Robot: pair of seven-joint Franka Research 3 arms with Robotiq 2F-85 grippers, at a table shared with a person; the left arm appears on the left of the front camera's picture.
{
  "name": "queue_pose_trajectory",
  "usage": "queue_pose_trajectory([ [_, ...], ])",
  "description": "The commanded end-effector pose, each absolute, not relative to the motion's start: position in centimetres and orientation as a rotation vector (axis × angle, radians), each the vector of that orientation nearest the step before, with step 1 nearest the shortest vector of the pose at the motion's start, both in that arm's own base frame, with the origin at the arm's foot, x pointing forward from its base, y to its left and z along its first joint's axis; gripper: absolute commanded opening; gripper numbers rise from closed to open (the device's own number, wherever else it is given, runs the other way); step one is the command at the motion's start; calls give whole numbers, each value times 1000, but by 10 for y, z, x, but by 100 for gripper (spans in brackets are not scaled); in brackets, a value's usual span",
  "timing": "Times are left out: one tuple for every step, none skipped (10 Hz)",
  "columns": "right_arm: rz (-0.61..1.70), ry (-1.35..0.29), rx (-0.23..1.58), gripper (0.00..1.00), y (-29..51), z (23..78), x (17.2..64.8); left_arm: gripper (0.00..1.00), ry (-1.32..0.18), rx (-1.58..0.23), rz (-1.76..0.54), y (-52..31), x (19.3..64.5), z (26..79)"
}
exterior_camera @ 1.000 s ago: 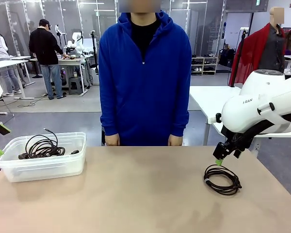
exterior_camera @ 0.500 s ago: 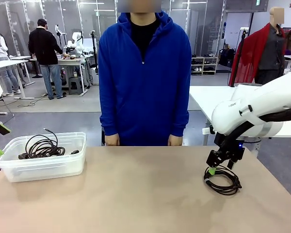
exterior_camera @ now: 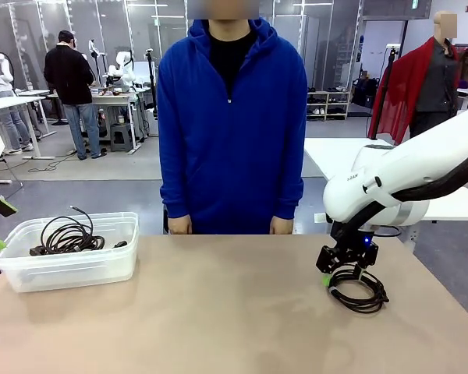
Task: Organize and store the cables.
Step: Place the USB Extension Cable into the Organizing box.
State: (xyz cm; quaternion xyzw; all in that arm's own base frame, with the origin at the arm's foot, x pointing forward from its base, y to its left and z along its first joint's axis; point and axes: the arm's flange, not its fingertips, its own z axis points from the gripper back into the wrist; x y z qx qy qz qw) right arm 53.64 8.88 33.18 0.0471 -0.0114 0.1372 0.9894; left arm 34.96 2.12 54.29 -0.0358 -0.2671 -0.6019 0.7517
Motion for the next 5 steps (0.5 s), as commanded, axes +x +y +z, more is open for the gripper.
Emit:
queue_pose_trajectory([
  [222,-18,61,100,98,324,546,100,-585,-77,-1315,21,349,544],
  [207,-13,57,100,103,322,544,100,-585,-77,-1315,21,349,544],
  [184,-23,37,100,107,316,545,100,-585,-77,-1315,21,349,544],
  [167,-26,27,100,110,312,546,100,-585,-77,-1315,21,349,544],
  [161,-12,34,100,110,309,548,100,-585,-77,-1315,21,349,544],
])
